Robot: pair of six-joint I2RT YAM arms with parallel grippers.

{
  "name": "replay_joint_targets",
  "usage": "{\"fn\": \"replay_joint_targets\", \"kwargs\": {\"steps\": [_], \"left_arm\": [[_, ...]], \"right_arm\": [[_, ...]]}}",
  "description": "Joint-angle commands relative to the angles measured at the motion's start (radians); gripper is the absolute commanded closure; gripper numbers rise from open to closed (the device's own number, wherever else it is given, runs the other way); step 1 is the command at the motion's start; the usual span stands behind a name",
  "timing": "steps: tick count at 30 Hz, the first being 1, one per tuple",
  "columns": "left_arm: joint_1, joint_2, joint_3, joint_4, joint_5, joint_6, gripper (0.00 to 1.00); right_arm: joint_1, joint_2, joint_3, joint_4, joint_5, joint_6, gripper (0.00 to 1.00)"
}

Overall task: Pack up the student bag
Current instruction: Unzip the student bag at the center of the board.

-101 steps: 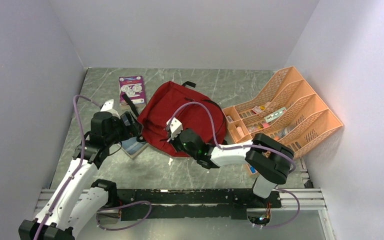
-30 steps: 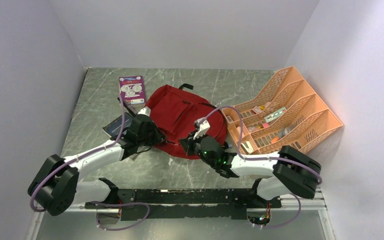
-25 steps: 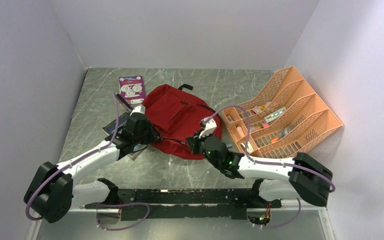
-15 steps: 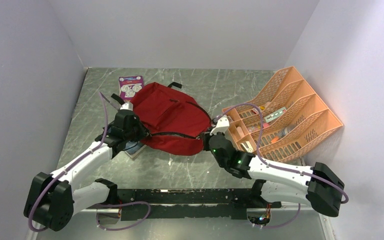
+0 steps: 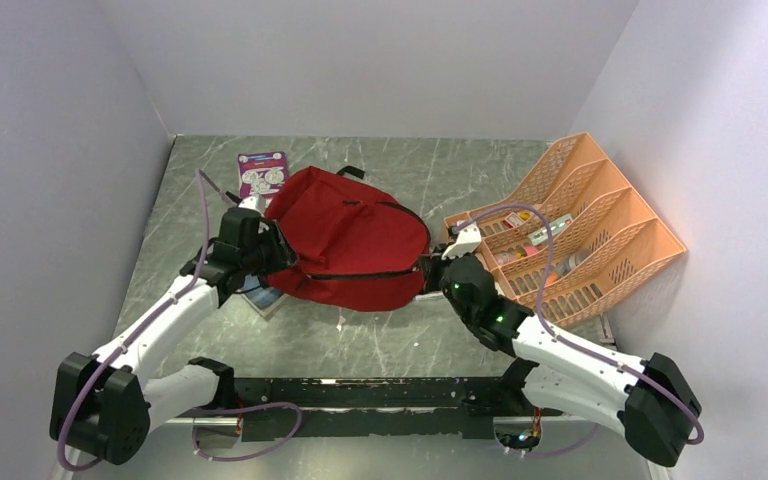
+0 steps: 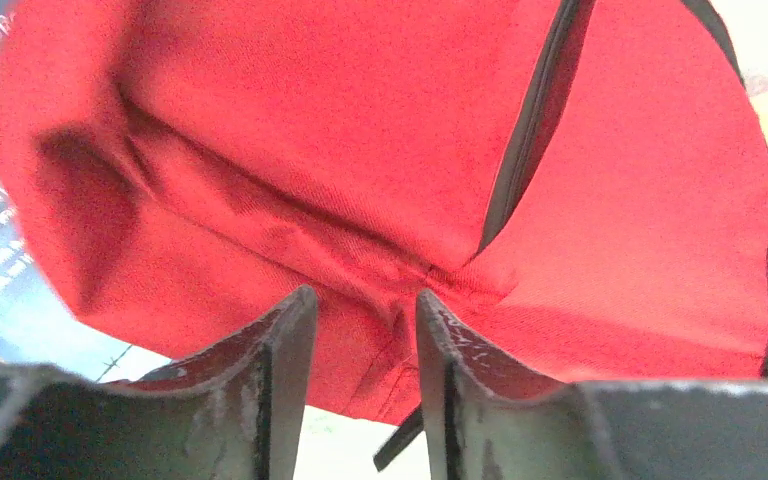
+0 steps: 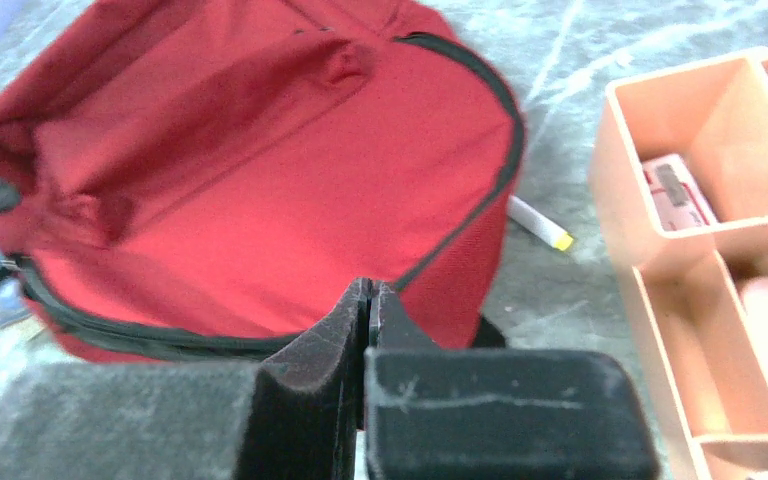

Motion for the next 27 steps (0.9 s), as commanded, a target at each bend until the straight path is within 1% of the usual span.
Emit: {"fn": "replay_joint_targets", "kwargs": {"steps": [1, 3, 5, 7, 9, 11, 15, 17, 19, 23, 27], "left_arm": [[0.028, -0.031, 0.127, -0.142, -0.009, 0.157, 0.48], [0.028, -0.059, 0.196, -0.185, 0.023, 0.211, 0.39], [0.026, -0.087, 0.248, -0.188, 0.087, 0.272, 0.35], [0.026, -0.109, 0.279, -0.159, 0.191, 0.336, 0.35], [0.019, -0.110, 0.293, -0.115, 0.285, 0.385, 0.39], [-0.032, -0.109, 0.281, -0.056, 0.290, 0.433, 0.39], [-0.209, -0.114, 0.212, 0.103, 0.255, 0.574, 0.31], [-0.270, -0.125, 0.167, 0.183, 0.271, 0.691, 0.32], [-0.302, -0.119, 0.143, 0.234, 0.320, 0.782, 0.32], [-0.353, -0.044, 0.178, 0.211, 0.453, 0.944, 0.39], [-0.413, 0.045, 0.222, 0.178, 0.476, 1.062, 0.42]], "right_arm": [[-0.020, -0.017, -0.003, 0.113, -0.173, -0.099, 1.00], [-0.019, -0.007, 0.004, 0.126, -0.230, -0.111, 1.00], [-0.019, -0.003, 0.009, 0.131, -0.260, -0.115, 1.00], [-0.019, -0.008, 0.010, 0.128, -0.266, -0.113, 1.00], [-0.019, -0.019, 0.006, 0.126, -0.269, -0.108, 1.00], [-0.020, -0.027, 0.006, 0.120, -0.281, -0.097, 1.00], [-0.020, -0.038, 0.011, 0.090, -0.283, -0.039, 1.00], [-0.020, -0.055, 0.021, 0.068, -0.285, -0.007, 1.00], [-0.020, -0.076, 0.023, 0.050, -0.278, 0.014, 1.00], [-0.020, -0.109, 0.027, 0.031, -0.283, 0.030, 1.00], [-0.020, -0.120, 0.031, 0.028, -0.315, 0.038, 1.00]]}}
